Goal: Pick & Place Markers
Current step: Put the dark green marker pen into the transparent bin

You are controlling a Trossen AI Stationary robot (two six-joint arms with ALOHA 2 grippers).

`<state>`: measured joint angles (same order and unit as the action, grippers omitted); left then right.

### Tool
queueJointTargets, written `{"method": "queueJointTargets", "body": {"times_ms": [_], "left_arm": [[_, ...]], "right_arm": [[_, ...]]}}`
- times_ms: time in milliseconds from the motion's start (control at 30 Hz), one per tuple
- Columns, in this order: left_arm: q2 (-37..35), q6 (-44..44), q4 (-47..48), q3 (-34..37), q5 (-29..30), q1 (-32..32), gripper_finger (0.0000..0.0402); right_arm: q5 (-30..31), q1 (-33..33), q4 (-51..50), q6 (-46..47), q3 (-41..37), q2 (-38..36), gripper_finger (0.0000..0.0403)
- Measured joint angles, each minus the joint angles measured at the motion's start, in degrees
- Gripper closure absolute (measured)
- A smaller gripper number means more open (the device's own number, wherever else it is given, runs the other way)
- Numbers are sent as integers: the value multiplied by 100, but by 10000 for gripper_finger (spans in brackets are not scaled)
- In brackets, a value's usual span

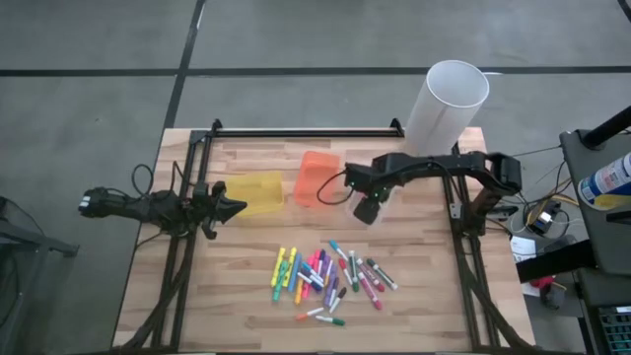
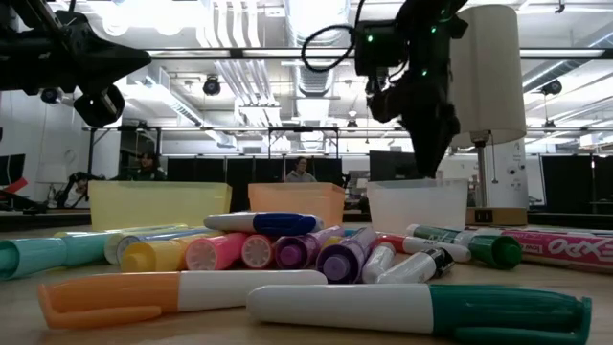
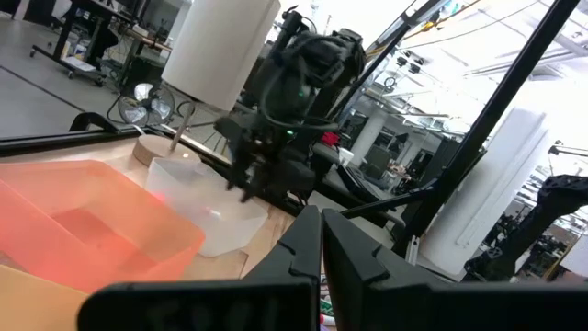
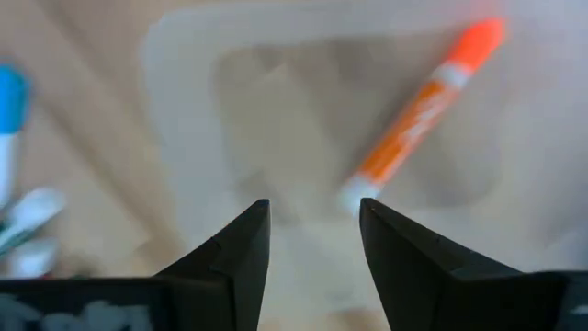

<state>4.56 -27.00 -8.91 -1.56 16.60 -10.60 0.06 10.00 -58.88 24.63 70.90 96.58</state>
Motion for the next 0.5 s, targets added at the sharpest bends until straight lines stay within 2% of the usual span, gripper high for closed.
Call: {"method": "queueJointTargets", "body": {"times_ms": [500], "left_arm": [[-2, 0, -57, 2, 2, -1, 392]], "right_arm": [[-359, -1766, -75, 1610, 15, -208, 248]]}}
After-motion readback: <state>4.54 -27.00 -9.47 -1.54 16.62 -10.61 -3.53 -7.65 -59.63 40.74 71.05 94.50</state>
